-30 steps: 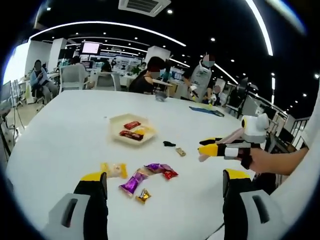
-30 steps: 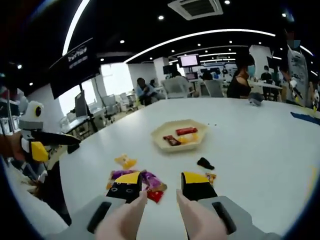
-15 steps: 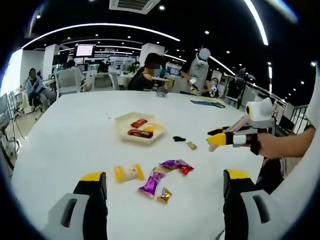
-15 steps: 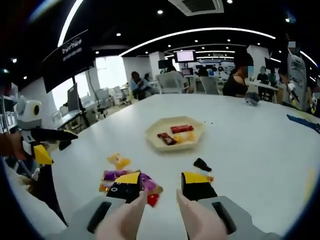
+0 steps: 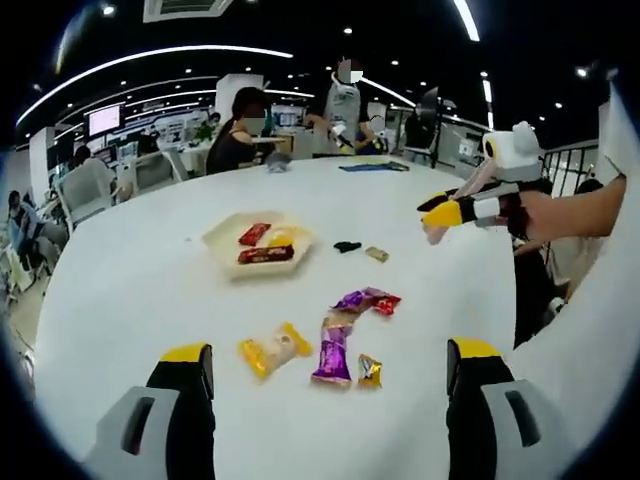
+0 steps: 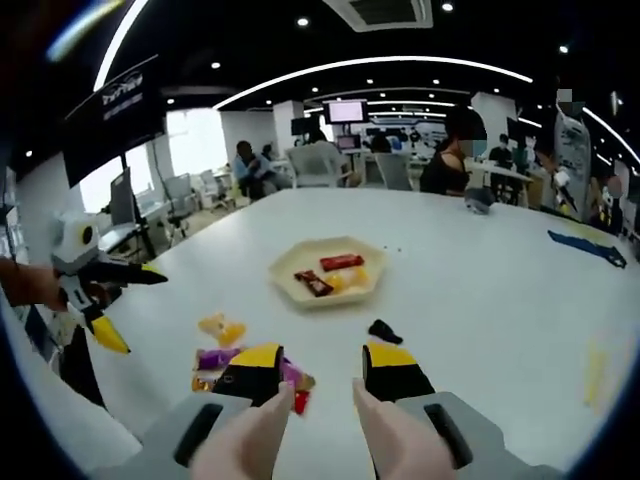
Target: Place the target food into the container with the food tongs after gripping and lifting it, then release it inside without dropping or visibly crushing the food.
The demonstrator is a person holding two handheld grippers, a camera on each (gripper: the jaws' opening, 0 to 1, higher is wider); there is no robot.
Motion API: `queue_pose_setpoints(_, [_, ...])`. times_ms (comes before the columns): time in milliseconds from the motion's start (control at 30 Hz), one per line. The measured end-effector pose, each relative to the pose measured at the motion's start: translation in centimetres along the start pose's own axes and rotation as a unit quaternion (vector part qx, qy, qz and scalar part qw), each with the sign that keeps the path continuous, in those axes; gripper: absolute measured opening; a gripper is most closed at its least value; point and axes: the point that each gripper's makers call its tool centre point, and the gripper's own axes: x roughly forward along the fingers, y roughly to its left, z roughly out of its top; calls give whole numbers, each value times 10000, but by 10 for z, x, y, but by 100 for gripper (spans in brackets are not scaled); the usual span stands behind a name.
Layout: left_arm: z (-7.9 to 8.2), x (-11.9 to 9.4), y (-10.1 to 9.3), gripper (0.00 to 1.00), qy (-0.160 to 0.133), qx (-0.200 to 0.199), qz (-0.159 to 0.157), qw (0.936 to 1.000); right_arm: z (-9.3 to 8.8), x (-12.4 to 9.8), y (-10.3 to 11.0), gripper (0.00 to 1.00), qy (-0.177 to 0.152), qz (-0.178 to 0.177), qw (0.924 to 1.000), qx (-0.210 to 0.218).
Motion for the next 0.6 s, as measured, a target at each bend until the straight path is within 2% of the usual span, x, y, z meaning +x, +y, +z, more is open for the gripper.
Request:
queue_pose_setpoints(200, [5,8,1,96,-115,-93,-225,9996,-1,-4,-1,30,44,-125,9999,-102])
queue_pose_setpoints(300, [7,6,1,96,-151,-48,-215,9996,7,-1,3,30,-75,-59,9999,-74])
queue_pose_setpoints(333, [9,4,3,96,-181,-59,-193,9996,13,3,10,30,-118,88,9998,-164])
queue_pose_setpoints(433, [9,0,6,97,-169,-189,-127,9996,17,6,15,30,-93,161,9995,-246])
queue_pose_setpoints(467, [10,-4,7,97,-230,-228,-137,9994,29,13,29,30,-251,454,9975,-473])
queue_pose_setpoints(600, [2,-13,15,96,-245,-296,-40,9993,35,29,49,30,-182,812,9939,-722])
